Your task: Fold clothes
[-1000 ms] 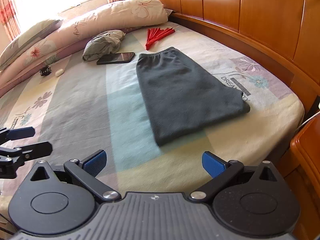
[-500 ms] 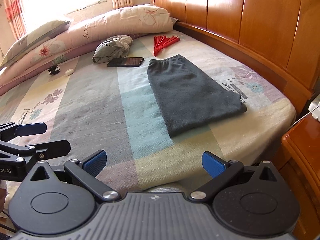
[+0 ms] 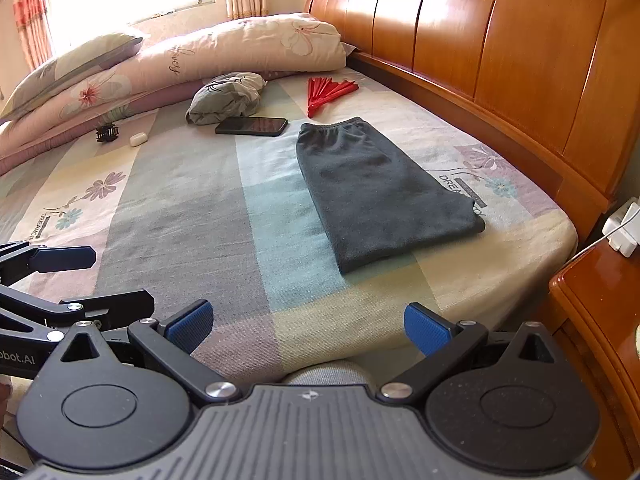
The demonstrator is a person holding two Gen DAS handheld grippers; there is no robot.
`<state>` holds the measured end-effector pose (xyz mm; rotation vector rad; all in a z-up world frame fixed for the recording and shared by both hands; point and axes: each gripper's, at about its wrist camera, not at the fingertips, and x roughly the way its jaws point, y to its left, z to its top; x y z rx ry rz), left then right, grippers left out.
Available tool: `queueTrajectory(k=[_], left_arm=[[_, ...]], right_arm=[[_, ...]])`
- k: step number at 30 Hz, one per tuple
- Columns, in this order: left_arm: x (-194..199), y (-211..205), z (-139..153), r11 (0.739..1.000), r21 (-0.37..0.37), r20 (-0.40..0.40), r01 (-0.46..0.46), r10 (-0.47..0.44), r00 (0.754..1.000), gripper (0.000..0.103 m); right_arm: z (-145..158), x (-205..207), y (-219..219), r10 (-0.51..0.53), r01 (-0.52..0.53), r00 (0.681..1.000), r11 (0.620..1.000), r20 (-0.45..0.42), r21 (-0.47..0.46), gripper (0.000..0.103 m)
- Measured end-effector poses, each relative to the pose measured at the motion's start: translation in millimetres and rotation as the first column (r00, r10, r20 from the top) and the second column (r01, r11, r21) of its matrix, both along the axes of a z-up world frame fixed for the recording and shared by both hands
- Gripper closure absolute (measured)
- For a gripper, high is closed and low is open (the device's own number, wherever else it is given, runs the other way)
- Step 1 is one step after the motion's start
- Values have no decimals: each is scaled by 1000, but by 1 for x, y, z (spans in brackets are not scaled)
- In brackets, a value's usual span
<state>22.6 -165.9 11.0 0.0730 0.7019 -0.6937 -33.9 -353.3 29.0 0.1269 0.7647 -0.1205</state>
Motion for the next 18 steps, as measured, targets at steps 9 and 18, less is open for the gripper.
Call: queueTrajectory(k=[9,18], left_arm=[[-1,-2,0,1000,8,-2,-10,10,1000,4],[-3,-2,0,1000,13,17,-3,3,1000,4]], right_arm=[[-1,-2,2,-2,2,1000,1000,0,-3,0],[-1,0,1,0,0,1000,1000,-1,-3,0]])
